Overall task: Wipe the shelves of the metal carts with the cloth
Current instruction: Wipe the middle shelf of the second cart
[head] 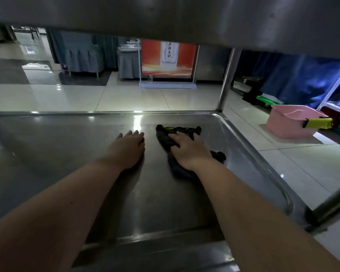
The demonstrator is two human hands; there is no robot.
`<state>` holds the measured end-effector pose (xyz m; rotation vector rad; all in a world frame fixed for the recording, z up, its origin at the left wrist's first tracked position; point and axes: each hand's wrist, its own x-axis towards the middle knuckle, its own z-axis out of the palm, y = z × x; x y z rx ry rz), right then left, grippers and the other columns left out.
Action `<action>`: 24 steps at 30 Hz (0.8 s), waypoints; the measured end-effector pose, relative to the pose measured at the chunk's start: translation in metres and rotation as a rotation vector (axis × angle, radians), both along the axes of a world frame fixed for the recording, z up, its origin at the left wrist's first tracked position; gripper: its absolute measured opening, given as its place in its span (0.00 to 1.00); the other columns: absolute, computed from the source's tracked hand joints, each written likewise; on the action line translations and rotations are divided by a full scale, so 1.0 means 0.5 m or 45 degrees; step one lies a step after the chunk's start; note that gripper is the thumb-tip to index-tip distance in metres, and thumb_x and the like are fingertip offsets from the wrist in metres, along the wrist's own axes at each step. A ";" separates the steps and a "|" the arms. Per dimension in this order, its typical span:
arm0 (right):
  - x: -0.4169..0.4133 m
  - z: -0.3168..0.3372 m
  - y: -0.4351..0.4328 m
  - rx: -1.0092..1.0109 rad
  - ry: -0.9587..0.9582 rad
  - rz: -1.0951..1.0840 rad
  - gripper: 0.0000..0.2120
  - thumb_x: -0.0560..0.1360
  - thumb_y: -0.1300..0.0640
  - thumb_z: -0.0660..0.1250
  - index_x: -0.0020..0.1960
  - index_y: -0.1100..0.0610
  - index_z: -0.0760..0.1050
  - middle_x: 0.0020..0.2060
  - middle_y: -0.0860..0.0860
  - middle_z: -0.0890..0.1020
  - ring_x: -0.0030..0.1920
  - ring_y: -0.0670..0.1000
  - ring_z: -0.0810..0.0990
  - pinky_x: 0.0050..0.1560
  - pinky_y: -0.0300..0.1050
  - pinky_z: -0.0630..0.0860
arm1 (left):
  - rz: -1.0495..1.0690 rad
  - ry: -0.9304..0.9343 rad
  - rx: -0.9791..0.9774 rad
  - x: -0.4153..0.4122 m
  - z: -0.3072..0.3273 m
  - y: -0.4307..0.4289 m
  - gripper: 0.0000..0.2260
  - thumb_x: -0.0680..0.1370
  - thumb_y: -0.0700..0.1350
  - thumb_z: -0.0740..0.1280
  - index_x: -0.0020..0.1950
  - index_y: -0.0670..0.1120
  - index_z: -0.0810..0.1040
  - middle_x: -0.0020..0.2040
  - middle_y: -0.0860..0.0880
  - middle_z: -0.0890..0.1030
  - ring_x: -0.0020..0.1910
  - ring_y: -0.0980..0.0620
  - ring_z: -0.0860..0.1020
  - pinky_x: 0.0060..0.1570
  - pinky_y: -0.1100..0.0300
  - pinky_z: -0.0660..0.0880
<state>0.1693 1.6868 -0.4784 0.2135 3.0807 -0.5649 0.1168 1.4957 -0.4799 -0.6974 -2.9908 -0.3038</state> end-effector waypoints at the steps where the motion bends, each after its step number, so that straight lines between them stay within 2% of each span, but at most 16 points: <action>1: 0.000 0.001 0.037 0.022 0.004 -0.058 0.25 0.79 0.45 0.51 0.75 0.36 0.55 0.77 0.39 0.53 0.77 0.59 0.47 0.75 0.61 0.47 | -0.021 -0.006 -0.014 -0.011 -0.009 0.001 0.21 0.83 0.47 0.50 0.77 0.46 0.59 0.77 0.45 0.59 0.76 0.46 0.57 0.74 0.50 0.53; 6: -0.001 0.008 0.207 0.136 -0.034 -0.320 0.25 0.80 0.45 0.51 0.76 0.38 0.54 0.78 0.43 0.54 0.76 0.59 0.51 0.74 0.62 0.49 | -0.042 0.036 0.019 -0.034 -0.036 0.004 0.22 0.84 0.48 0.50 0.78 0.47 0.56 0.79 0.47 0.54 0.77 0.49 0.53 0.75 0.54 0.49; 10: -0.033 0.016 0.197 0.140 -0.093 -0.432 0.25 0.80 0.46 0.50 0.76 0.39 0.53 0.78 0.45 0.53 0.77 0.62 0.47 0.74 0.64 0.46 | -0.025 0.067 0.013 -0.044 -0.041 0.012 0.22 0.84 0.47 0.49 0.78 0.47 0.55 0.79 0.47 0.54 0.78 0.49 0.52 0.75 0.52 0.49; 12: -0.055 0.020 0.141 0.124 -0.101 -0.359 0.25 0.80 0.47 0.49 0.77 0.39 0.52 0.78 0.45 0.51 0.76 0.64 0.46 0.73 0.65 0.45 | -0.019 0.060 0.016 -0.043 -0.044 0.012 0.22 0.84 0.48 0.49 0.78 0.47 0.55 0.79 0.48 0.54 0.78 0.49 0.52 0.75 0.52 0.49; 16: -0.083 0.012 -0.028 0.122 -0.031 -0.012 0.26 0.79 0.46 0.51 0.76 0.38 0.53 0.78 0.42 0.53 0.76 0.64 0.47 0.73 0.63 0.46 | -0.015 0.074 -0.016 -0.043 -0.047 0.007 0.23 0.84 0.48 0.49 0.79 0.47 0.53 0.79 0.48 0.53 0.78 0.49 0.52 0.75 0.53 0.50; 18: -0.074 0.002 -0.109 0.137 -0.005 0.099 0.27 0.79 0.45 0.50 0.77 0.40 0.52 0.78 0.43 0.53 0.76 0.63 0.46 0.74 0.63 0.45 | -0.032 0.081 -0.021 -0.044 -0.048 0.003 0.24 0.84 0.48 0.49 0.79 0.47 0.50 0.79 0.47 0.52 0.77 0.48 0.53 0.75 0.53 0.51; 21: -0.049 -0.005 -0.146 0.106 0.015 0.066 0.26 0.80 0.45 0.49 0.78 0.41 0.51 0.78 0.46 0.52 0.76 0.63 0.45 0.73 0.62 0.44 | -0.036 0.047 0.006 -0.040 -0.049 -0.004 0.24 0.84 0.49 0.48 0.79 0.48 0.48 0.79 0.47 0.52 0.78 0.49 0.52 0.75 0.54 0.50; 24: -0.019 -0.005 -0.084 0.081 -0.011 0.048 0.25 0.80 0.46 0.50 0.76 0.38 0.53 0.78 0.42 0.52 0.77 0.61 0.46 0.74 0.60 0.47 | -0.014 0.027 0.004 -0.036 -0.042 -0.006 0.23 0.84 0.48 0.49 0.79 0.45 0.51 0.79 0.46 0.52 0.78 0.50 0.51 0.75 0.55 0.49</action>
